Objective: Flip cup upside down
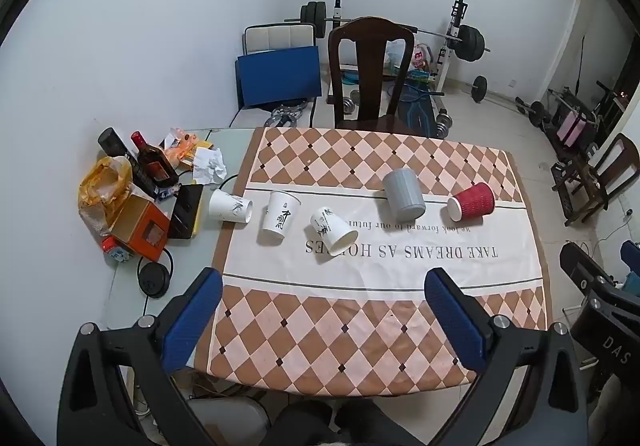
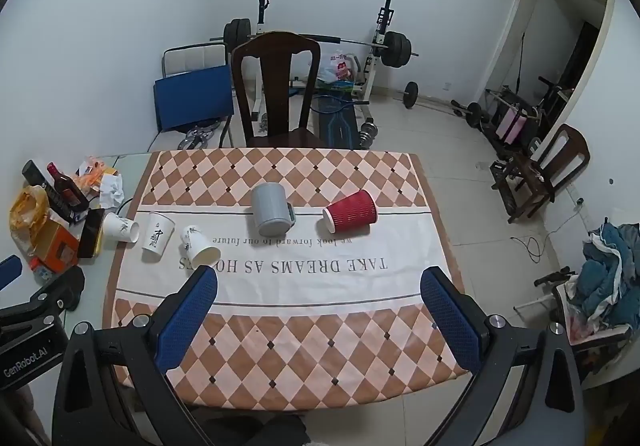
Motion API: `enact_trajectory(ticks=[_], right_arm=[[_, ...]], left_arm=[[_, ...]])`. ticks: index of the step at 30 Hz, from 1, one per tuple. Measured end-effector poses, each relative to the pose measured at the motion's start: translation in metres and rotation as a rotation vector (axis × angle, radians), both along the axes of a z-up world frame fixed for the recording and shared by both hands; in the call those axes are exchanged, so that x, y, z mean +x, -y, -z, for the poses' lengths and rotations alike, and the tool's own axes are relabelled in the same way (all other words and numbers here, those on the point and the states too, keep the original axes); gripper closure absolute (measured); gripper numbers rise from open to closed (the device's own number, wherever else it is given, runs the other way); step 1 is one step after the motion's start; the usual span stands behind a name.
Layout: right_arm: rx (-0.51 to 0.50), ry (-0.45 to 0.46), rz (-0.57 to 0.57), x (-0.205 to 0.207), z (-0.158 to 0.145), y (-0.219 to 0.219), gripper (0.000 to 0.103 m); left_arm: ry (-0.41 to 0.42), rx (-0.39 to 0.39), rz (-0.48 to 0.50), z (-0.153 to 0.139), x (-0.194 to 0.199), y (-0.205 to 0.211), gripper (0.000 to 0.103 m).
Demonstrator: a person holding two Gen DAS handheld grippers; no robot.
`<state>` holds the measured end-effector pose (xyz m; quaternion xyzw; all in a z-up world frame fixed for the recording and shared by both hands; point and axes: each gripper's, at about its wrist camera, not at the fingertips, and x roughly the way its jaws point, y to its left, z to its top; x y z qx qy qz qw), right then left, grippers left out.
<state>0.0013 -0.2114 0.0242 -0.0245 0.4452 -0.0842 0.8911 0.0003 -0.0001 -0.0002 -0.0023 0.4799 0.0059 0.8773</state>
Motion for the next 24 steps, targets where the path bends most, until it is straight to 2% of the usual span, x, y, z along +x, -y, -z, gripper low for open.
enact_trajectory(ticks=[11,24], right_arm=[[0.002,-0.009,0.001,-0.004,0.002,0.004,0.000],[-0.001,-0.004,0.006,-0.007,0.000,0.006,0.000]], left_arm=[[0.004,-0.018,0.002,-0.004,-0.003,-0.002,0.000],[0.009,-0.001,-0.002,-0.010,-0.001,0.007,0.000]])
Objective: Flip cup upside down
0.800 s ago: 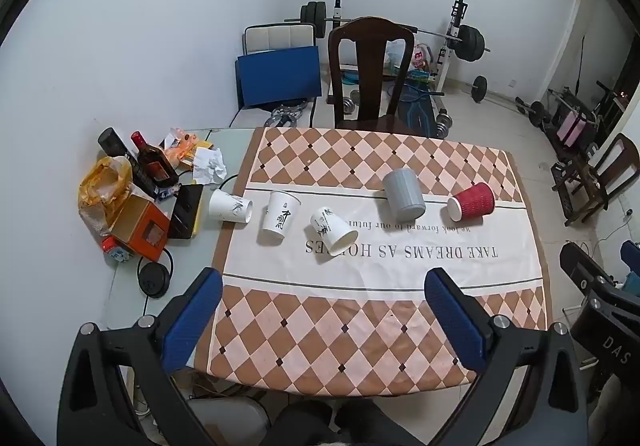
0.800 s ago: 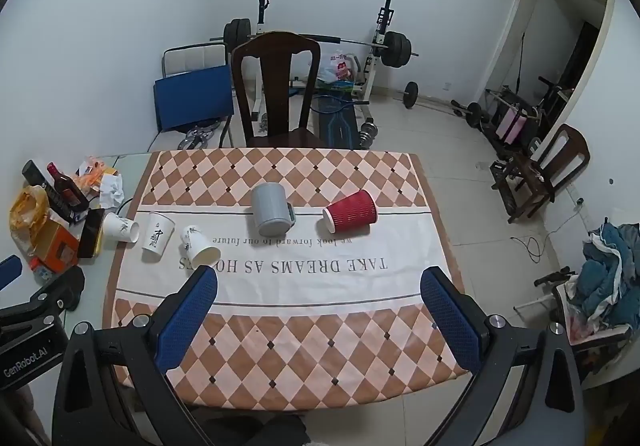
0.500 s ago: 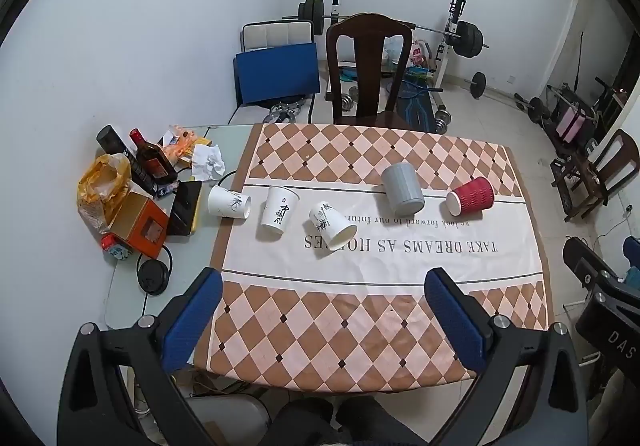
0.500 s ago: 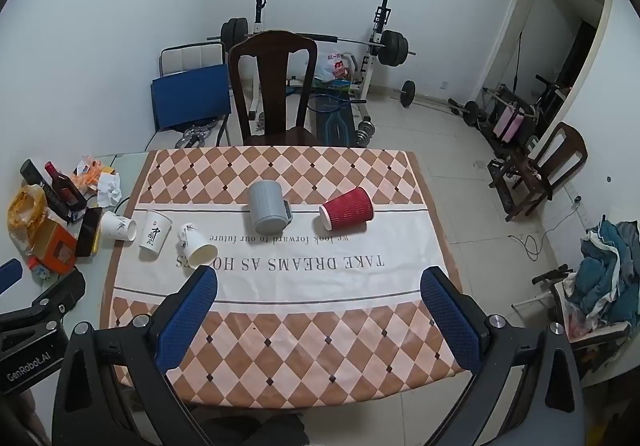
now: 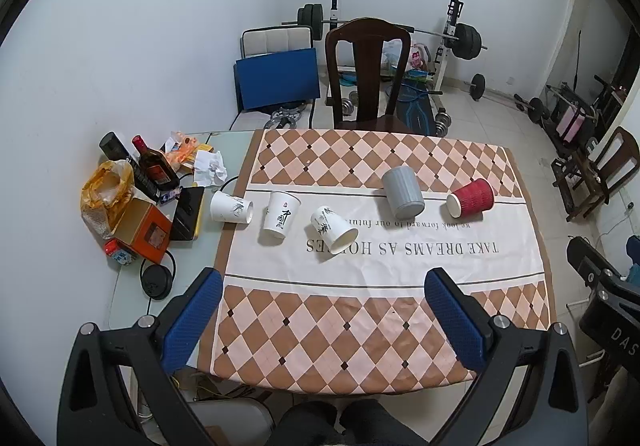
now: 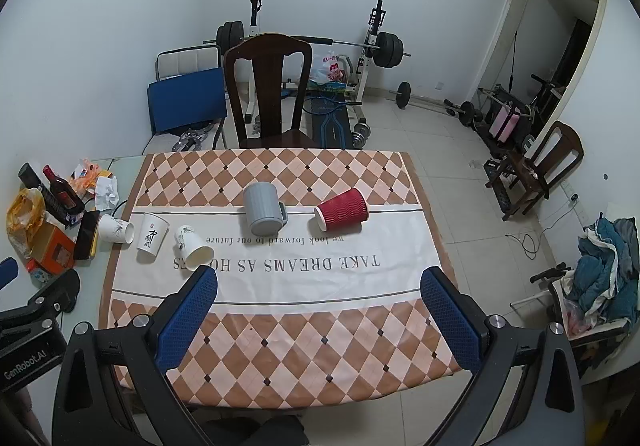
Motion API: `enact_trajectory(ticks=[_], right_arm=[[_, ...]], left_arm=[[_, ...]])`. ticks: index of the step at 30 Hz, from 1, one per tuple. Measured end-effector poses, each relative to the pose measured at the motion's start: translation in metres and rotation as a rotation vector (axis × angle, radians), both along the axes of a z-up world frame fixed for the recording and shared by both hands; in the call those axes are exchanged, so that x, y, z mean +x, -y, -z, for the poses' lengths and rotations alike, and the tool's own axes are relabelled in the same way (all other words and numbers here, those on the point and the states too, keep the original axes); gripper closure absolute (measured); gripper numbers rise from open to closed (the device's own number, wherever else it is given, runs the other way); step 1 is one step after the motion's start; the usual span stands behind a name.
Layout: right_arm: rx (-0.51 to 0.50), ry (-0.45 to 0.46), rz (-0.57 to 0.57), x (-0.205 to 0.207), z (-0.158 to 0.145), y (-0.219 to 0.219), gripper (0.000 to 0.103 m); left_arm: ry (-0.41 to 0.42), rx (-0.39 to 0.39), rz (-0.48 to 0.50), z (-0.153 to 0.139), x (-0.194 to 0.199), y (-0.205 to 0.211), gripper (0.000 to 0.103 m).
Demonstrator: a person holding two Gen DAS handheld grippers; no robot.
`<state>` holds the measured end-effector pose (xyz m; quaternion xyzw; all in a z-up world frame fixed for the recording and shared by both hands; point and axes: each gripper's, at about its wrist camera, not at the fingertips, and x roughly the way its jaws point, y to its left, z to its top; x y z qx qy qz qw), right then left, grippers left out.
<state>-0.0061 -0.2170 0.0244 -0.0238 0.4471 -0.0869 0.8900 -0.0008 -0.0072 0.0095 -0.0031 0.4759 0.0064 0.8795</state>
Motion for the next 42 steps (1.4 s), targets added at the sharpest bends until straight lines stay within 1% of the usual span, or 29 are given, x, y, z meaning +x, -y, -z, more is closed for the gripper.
enact_trajectory(ticks=[5,6,26,27,29,32,33,35,39,42], right_arm=[[-0.002,0.002,-0.002,0.000,0.000,-0.001,0.000],[-0.003,0.002,-0.003,-0.004,-0.002,0.006,0.000],[0.001,0.013,0.003,-0.006,-0.004,0.002,0.000],[0.000,0.014,0.002,-0.008,-0.010,0.005,0.000],[0.001,0.014,0.002,-0.009,-0.010,0.006,0.000],[-0.003,0.014,0.000,-0.002,-0.021,-0.002,0.000],[0.000,0.014,0.000,-0.003,-0.019,-0.002,0.000],[-0.002,0.016,0.001,-0.003,-0.021,-0.002,0.000],[-0.002,0.017,0.000,-0.004,-0.019,-0.002,0.000],[-0.001,0.018,0.001,-0.004,-0.019,-0.002,0.000]], left_arm=[[0.004,0.003,-0.002,0.002,-0.001,-0.001,0.000],[0.007,0.003,-0.002,0.002,-0.001,0.000,0.000],[0.010,0.010,0.002,0.002,-0.002,0.001,0.000],[0.010,0.010,0.002,0.002,-0.002,0.001,0.000],[0.010,0.006,0.003,0.002,-0.002,0.000,0.000],[0.012,0.010,0.003,0.002,-0.003,0.001,0.000],[0.012,0.007,0.003,0.002,-0.004,0.002,0.000],[0.013,0.009,0.005,-0.010,0.000,0.004,0.000],[0.011,0.003,0.008,-0.015,0.002,0.007,0.000],[0.012,0.003,0.007,-0.012,0.001,0.005,0.000]])
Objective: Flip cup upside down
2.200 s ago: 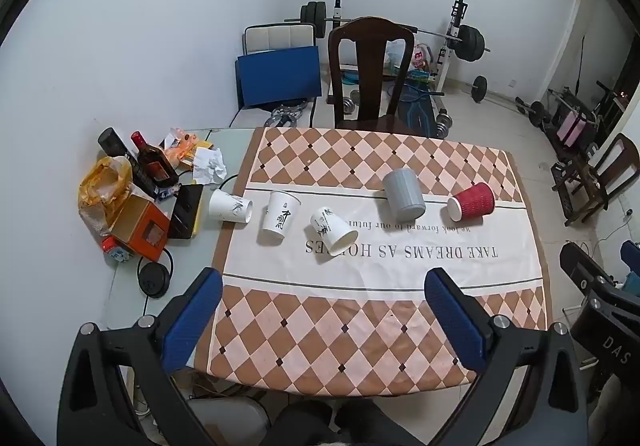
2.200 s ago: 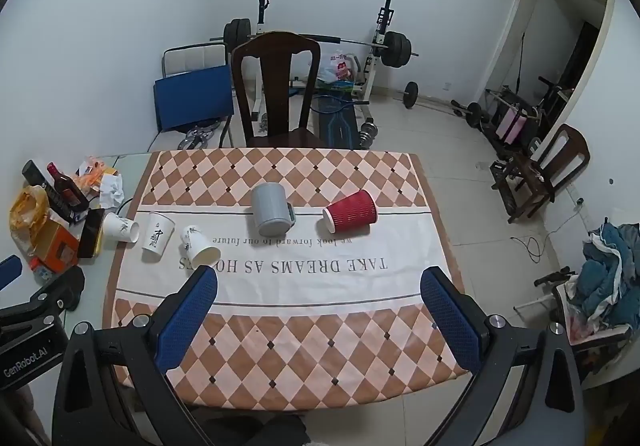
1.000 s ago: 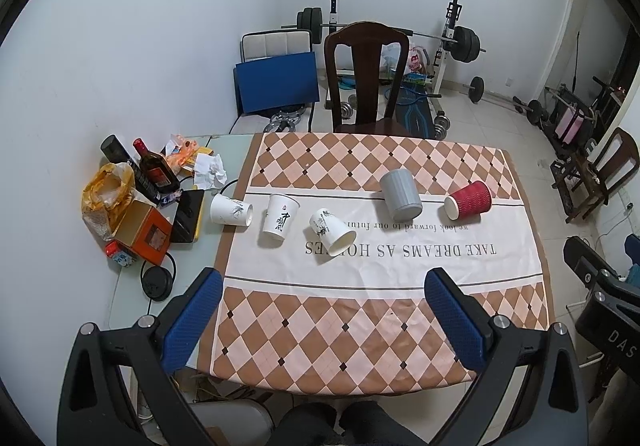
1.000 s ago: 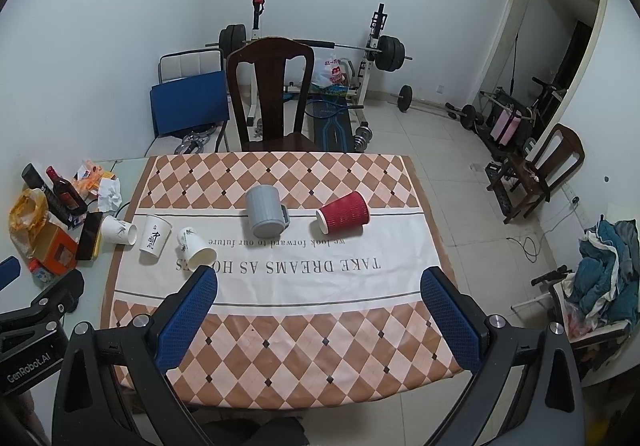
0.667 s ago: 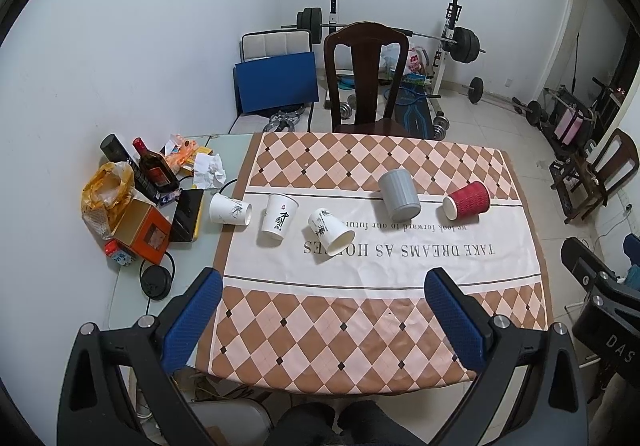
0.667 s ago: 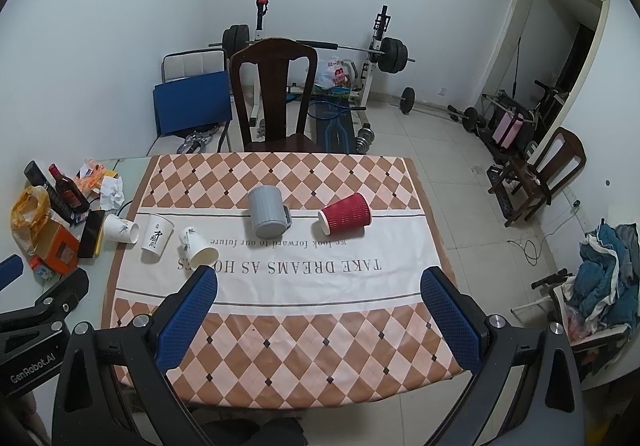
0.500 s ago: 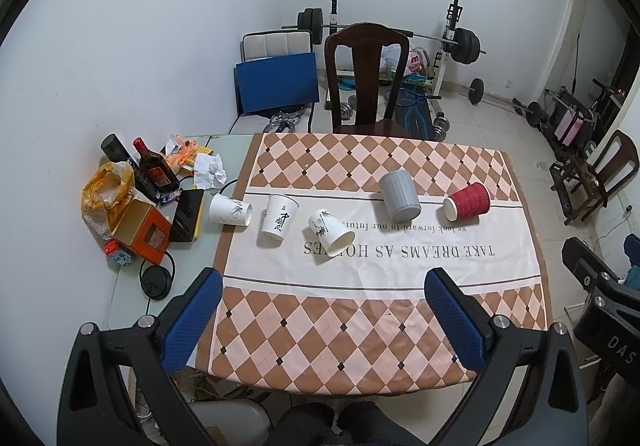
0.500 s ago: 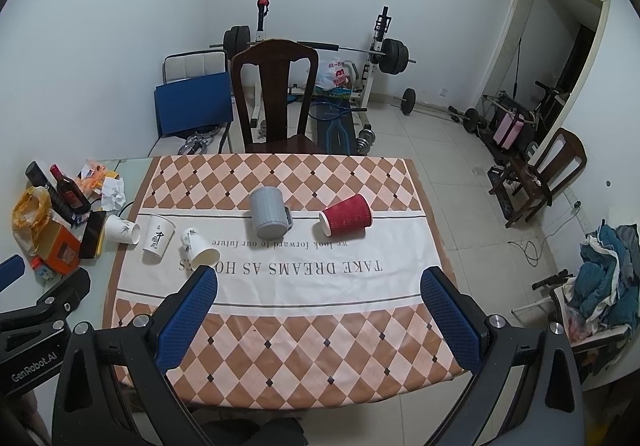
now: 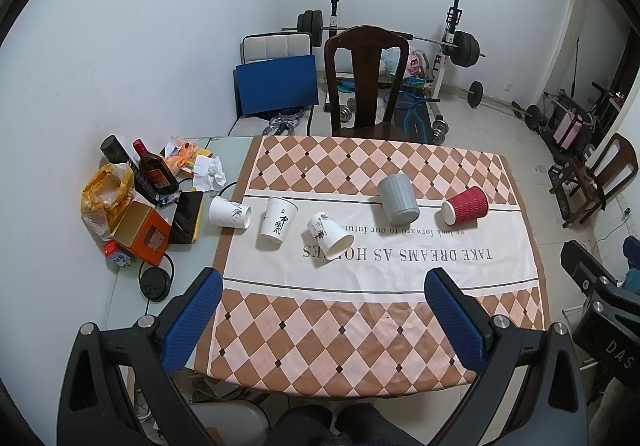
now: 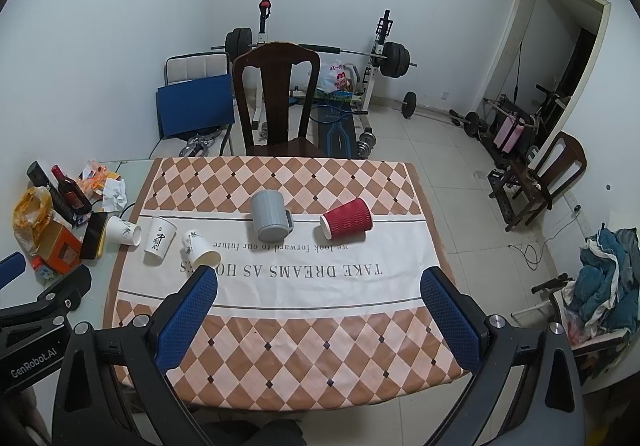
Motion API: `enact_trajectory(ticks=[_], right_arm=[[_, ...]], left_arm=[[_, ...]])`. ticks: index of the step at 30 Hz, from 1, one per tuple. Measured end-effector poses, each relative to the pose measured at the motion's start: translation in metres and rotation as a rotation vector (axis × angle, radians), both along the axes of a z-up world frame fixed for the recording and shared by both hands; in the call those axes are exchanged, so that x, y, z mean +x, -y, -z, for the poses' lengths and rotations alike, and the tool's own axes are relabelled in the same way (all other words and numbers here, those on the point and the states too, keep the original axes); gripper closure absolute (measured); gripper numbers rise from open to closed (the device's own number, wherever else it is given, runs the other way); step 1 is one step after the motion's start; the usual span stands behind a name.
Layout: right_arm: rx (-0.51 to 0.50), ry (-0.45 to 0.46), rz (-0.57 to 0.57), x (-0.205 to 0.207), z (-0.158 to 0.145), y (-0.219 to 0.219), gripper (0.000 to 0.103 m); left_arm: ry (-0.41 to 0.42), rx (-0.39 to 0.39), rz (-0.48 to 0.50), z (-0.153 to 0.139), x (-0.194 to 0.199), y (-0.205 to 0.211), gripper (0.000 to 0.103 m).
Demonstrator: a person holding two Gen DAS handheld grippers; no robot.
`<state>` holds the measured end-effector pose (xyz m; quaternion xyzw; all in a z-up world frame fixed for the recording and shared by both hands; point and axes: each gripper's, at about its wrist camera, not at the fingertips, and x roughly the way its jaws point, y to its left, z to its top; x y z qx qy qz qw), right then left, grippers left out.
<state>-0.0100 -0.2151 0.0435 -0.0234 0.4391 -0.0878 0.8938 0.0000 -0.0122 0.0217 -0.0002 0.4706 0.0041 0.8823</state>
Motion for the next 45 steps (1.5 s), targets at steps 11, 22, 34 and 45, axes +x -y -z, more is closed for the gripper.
enact_trajectory(ticks=[11,22,34,45], right_arm=[[-0.001,0.003,0.000,0.000,-0.001,0.000,0.000],[0.000,0.004,0.001,-0.001,-0.002,0.000,0.000],[0.038,-0.099,0.004,0.036,0.031,-0.007,0.000],[0.029,-0.405,-0.021,0.139,0.223,-0.047,0.001]], left_arm=[[0.003,-0.002,0.000,0.000,-0.001,0.001,0.000],[0.003,-0.004,0.003,-0.005,0.001,0.006,0.000],[-0.051,0.076,-0.088,0.040,0.040,-0.001,0.000],[-0.243,0.172,-0.167,0.167,0.113,-0.067,0.000]])
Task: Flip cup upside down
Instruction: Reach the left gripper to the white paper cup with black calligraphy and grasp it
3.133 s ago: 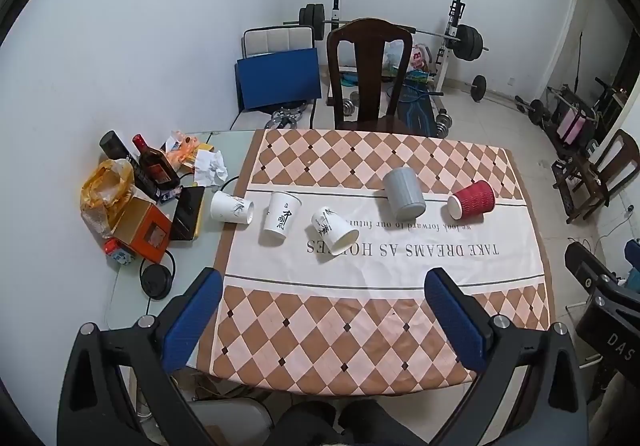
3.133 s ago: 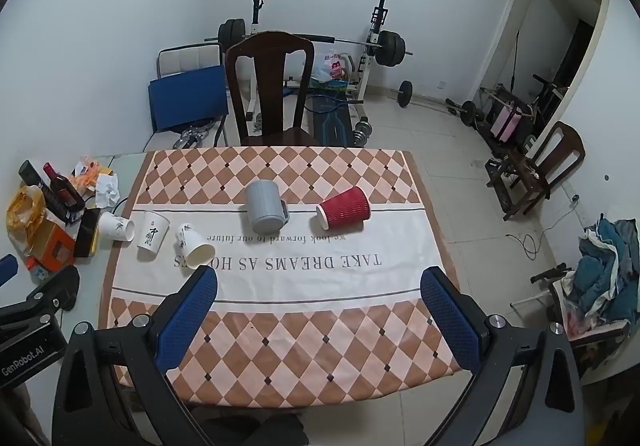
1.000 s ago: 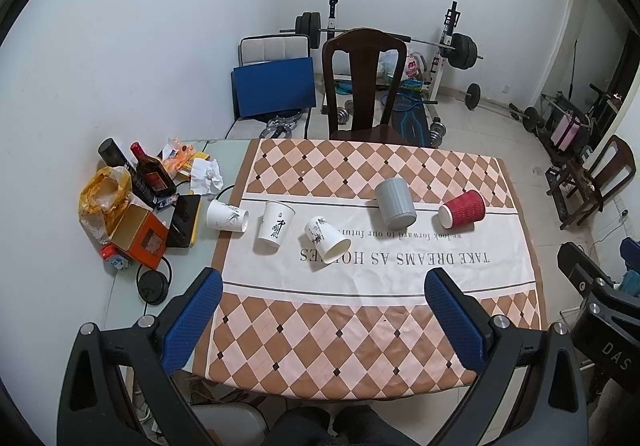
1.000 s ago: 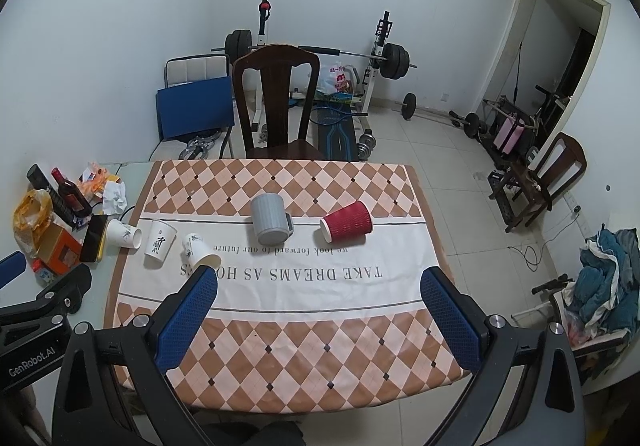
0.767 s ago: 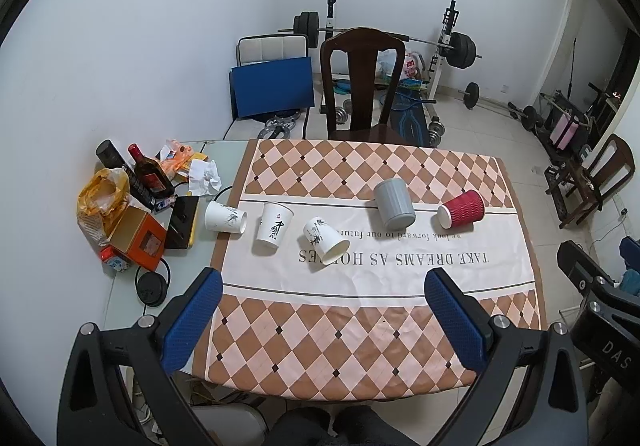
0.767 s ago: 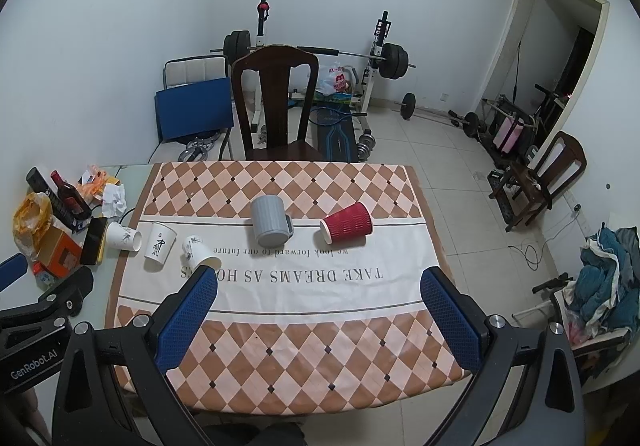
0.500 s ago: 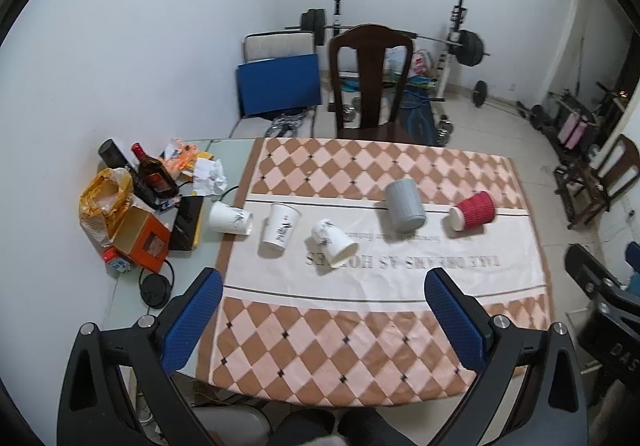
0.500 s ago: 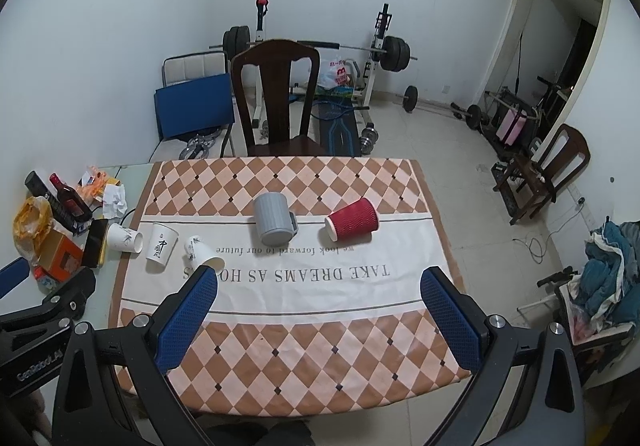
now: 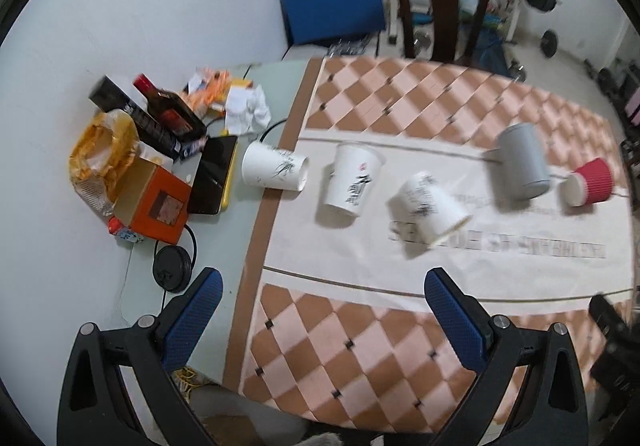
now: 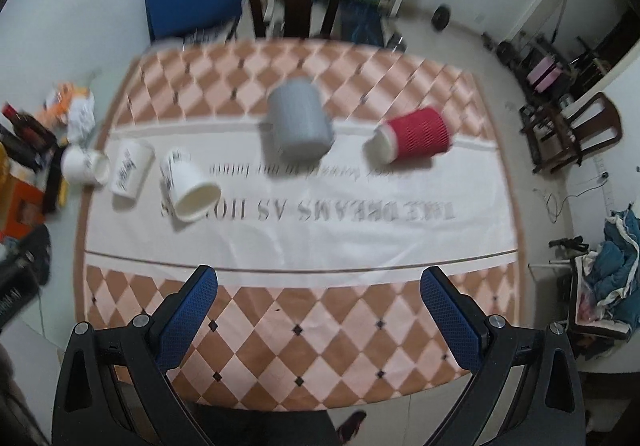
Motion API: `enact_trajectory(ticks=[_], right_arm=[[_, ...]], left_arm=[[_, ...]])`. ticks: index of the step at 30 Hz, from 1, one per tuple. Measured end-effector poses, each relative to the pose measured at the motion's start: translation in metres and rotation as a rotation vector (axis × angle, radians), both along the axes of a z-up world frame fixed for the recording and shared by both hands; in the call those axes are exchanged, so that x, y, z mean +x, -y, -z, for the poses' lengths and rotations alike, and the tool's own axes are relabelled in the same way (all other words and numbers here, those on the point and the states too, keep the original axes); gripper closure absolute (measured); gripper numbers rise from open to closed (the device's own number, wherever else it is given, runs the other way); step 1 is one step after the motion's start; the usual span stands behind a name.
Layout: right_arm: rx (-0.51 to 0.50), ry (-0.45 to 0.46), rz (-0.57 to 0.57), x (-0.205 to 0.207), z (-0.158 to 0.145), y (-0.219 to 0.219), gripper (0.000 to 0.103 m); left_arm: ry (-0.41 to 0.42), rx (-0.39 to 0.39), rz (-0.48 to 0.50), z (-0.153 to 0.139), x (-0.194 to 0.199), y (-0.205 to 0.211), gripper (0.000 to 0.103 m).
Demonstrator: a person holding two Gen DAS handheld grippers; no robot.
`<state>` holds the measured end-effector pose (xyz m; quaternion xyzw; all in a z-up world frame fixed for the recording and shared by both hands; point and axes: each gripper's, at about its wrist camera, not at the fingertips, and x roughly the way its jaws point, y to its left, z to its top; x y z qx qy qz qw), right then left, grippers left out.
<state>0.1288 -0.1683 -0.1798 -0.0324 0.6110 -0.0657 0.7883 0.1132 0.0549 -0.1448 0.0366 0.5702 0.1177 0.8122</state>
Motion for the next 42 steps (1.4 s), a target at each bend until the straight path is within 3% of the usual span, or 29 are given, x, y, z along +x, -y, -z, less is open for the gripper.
enact_trajectory(ticks=[5,10,17,19,21,23,24,34,42], right_arm=[[0.008,-0.138,-0.019,0.028,0.091,-0.025,0.007],[0.037,-0.263,0.009,0.050,0.164,-0.039,0.017],[0.045,-0.325,0.043,0.071,0.209,-0.048,0.020],[0.038,-0.326,0.047,0.075,0.216,-0.051,0.020],[0.034,-0.328,0.049,0.081,0.224,-0.053,0.020],[0.029,-0.330,0.049,0.082,0.230,-0.055,0.020],[0.026,-0.330,0.049,0.083,0.233,-0.056,0.020],[0.009,-0.317,0.059,0.069,0.227,-0.048,0.020],[0.032,-0.297,0.042,0.034,0.205,-0.010,0.020]], left_arm=[[-0.081,0.037,-0.016,0.051,0.043,-0.030,0.000],[-0.141,0.000,-0.014,0.093,0.083,-0.054,0.000],[-0.186,-0.097,0.107,0.137,0.124,-0.046,0.001],[-0.193,-0.100,0.139,0.146,0.131,-0.040,0.007],[-0.207,-0.104,0.164,0.155,0.136,-0.036,0.019],[-0.217,-0.113,0.173,0.164,0.142,-0.034,0.043],[-0.218,-0.119,0.173,0.167,0.144,-0.035,0.046],[-0.166,-0.162,0.160,0.140,0.124,-0.036,0.048],[-0.189,-0.265,0.122,0.098,0.047,0.004,0.048]])
